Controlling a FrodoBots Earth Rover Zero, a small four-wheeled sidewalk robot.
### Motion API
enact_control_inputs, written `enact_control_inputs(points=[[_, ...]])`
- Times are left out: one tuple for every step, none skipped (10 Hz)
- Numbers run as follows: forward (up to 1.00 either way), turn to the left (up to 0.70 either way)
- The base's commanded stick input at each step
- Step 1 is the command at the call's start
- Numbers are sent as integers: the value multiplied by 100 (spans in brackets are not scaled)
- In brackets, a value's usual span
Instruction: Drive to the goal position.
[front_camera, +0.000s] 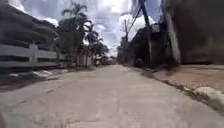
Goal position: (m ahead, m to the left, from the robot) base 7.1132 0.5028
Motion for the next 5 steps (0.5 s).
enact_control_inputs(points=[[50,-1],[50,0],[50,0],[50,0],[50,0]])
